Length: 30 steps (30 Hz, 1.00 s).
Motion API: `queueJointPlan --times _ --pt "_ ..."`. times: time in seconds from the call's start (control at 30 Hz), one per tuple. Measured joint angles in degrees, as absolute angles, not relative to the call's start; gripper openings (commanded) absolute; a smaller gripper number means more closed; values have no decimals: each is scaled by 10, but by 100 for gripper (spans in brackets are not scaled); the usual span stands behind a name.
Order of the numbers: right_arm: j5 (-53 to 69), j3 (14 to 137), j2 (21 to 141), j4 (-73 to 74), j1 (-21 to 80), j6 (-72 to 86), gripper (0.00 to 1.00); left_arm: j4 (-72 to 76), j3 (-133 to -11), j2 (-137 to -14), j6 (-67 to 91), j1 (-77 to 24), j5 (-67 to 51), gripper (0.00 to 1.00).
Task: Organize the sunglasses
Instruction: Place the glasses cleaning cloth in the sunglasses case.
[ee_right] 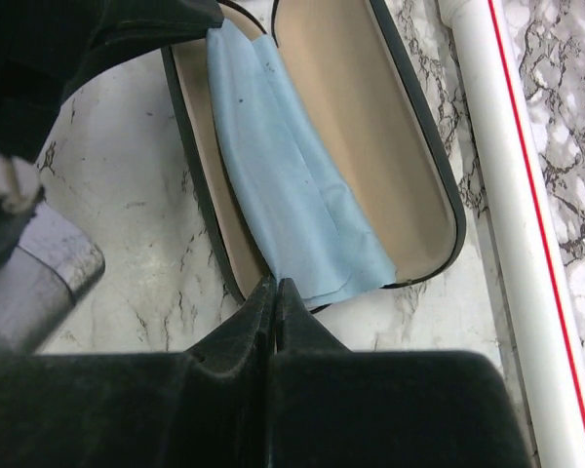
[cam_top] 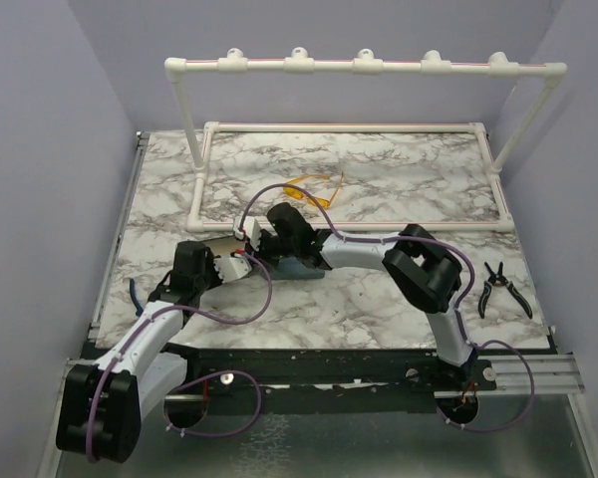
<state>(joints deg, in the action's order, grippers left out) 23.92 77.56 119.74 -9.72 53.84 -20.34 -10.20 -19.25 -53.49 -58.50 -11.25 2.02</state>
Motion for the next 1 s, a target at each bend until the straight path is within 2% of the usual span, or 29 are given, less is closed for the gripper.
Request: queueJointPlan --times 0.87,1.0 --pt "248 806 1231 -59 547 -197 1 -76 -169 -538 -670 -106 30 0" --pt "253 810 1231 -52 547 -197 5 -70 -157 -538 -677 -106 30 0"
